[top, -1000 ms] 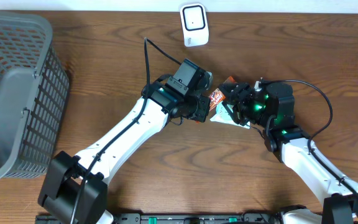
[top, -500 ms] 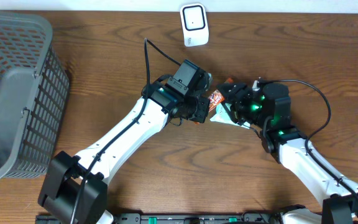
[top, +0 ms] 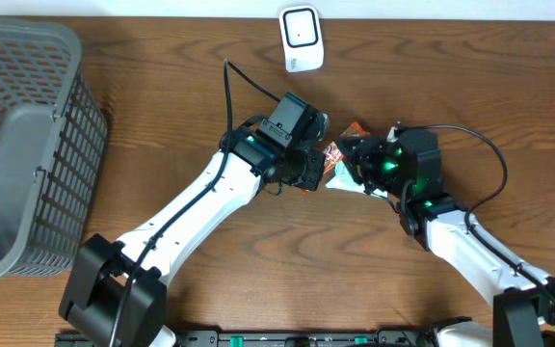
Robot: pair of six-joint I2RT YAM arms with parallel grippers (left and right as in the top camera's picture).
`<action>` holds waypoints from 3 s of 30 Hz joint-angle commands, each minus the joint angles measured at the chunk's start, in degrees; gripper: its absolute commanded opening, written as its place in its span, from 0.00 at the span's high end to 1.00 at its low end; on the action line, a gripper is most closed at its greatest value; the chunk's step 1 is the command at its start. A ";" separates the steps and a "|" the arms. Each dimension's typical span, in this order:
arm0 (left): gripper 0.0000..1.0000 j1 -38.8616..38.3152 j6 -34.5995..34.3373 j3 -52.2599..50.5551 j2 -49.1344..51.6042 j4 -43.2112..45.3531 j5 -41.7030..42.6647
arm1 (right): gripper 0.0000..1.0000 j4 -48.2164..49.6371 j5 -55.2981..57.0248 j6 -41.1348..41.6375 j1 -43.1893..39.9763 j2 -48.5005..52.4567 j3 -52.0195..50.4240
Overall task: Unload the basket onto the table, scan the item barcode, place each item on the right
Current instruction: 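Grasp the snack bar with the right gripper and open the left gripper, then carry the snack bar up past the scanner with the right gripper, then move the snack bar to the table's right edge and release it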
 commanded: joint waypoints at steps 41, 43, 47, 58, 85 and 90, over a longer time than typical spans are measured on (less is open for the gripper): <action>0.05 -0.07 -0.07 2.64 -24.37 -2.43 -31.21 | 0.99 28.26 28.63 -9.11 -1.57 5.14 5.27; 0.05 -0.07 -0.07 2.49 -24.30 -2.75 -31.21 | 0.99 31.34 27.85 -9.09 -1.60 9.53 8.33; 0.05 -0.09 -0.04 2.23 -24.30 -3.96 -31.21 | 0.99 38.10 22.60 -9.09 -1.60 20.61 17.03; 0.05 -0.09 -0.04 2.19 -24.30 -7.34 -31.21 | 0.99 44.59 12.61 -6.49 -1.66 48.00 47.60; 0.05 -0.09 -0.07 2.12 -24.30 -9.20 -31.21 | 0.99 28.22 14.01 -11.56 -2.21 69.51 72.28; 0.05 -0.09 -0.07 2.12 -24.30 -10.43 -31.19 | 0.99 27.71 12.07 -16.92 -5.01 68.61 72.50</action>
